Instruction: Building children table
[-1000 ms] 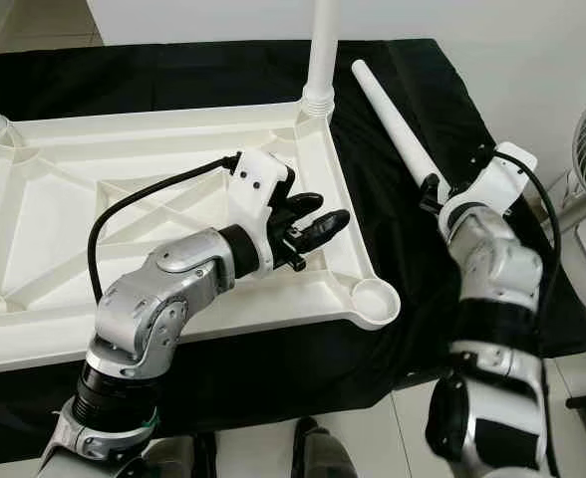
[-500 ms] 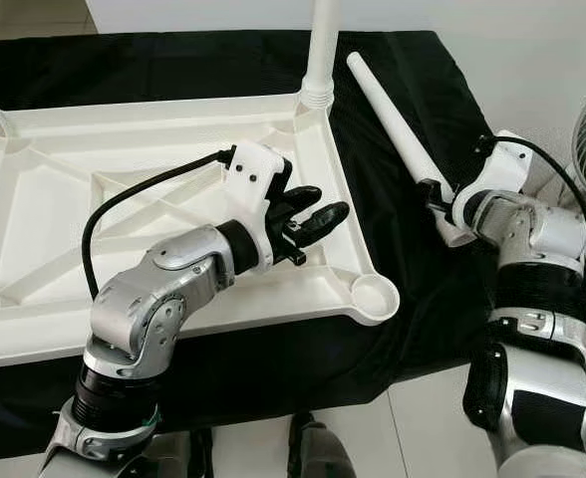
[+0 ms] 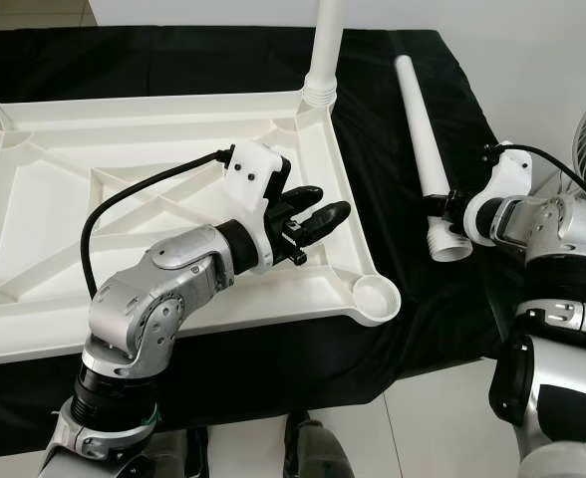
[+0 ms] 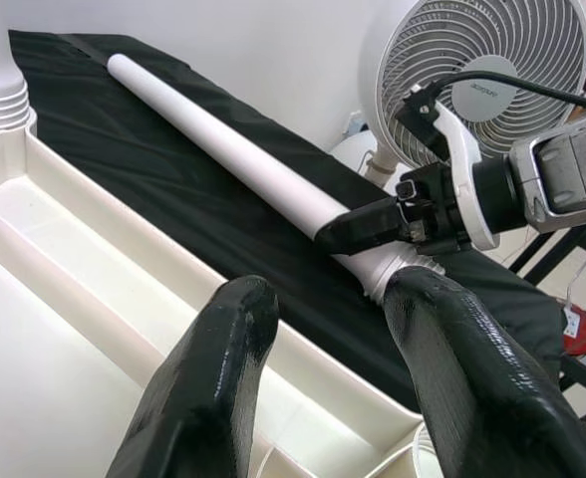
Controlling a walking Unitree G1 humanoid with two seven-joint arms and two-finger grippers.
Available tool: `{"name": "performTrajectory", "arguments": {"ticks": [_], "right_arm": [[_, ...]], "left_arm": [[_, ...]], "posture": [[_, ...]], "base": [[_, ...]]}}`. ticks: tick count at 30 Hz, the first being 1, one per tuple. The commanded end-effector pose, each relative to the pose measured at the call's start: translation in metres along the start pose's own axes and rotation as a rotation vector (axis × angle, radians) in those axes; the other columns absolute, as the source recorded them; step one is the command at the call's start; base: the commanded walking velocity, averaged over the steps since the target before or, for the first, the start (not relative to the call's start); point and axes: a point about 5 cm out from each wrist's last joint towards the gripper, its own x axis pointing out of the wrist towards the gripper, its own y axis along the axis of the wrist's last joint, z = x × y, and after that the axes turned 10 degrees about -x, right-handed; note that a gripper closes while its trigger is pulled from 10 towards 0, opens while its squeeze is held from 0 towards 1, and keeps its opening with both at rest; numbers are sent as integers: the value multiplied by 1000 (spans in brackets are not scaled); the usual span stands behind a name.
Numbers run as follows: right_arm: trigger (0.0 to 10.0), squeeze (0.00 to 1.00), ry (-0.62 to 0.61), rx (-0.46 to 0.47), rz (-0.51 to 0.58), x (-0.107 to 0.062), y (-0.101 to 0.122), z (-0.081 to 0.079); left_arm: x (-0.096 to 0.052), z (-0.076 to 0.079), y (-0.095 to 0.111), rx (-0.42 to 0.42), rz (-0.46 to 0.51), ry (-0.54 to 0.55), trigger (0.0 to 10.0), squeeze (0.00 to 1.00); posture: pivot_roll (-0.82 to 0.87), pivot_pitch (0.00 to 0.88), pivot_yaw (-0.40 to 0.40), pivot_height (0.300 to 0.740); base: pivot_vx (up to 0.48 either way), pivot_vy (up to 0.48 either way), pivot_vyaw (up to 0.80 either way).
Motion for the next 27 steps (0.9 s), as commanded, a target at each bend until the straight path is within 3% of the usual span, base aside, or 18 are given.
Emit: {"name": "performTrajectory", "arguments": {"ticks": [1,8,9,12,13,14,15,22,24,26,27], "right_arm": [[0,0,-13,48,-112,5,-23,7],[0,0,30,75,-60,5,-21,4],[0,0,100,107,86,7,-22,-7],[0,0,120,115,139,7,-23,-11],[1176,0,127,118,175,7,-24,-14],[1176,0,127,118,175,7,-24,-14],[10000,0,130,106,235,7,-23,-17],[10000,0,173,88,302,7,-25,-26],[10000,0,186,51,352,4,-26,-33],[10000,0,178,-47,481,-3,-26,-43],[10000,0,178,-47,481,-3,-26,-43]], "left_arm": [[6,11,7,-26,41,6,10000,0],[6,11,7,-32,42,3,10000,0],[7,9,7,-37,35,1,10000,0],[6,8,7,-41,32,2,10000,0],[6,7,7,-45,30,1,10000,0],[6,7,7,-45,30,1,10000,0],[6,5,7,-54,30,9,10000,0],[5,0,7,-60,22,27,10000,0],[5,-3,8,-66,26,36,10000,0],[5,-8,9,-91,40,37,10000,0],[5,-8,9,-91,40,37,10000,0]], "posture": [[-13,303,-27,740],[-3,286,-31,740],[12,266,-34,740],[12,266,-34,740],[18,260,-37,740],[18,260,-37,740],[18,254,-37,740],[19,240,-43,740],[18,237,-45,740],[14,226,-50,740],[14,226,-50,740]], "base": [[0,0,0],[0,0,0],[0,0,0],[0,0,0],[0,0,0],[0,0,0],[0,0,0],[0,0,0],[0,0,0],[0,0,0],[0,0,0]]}}
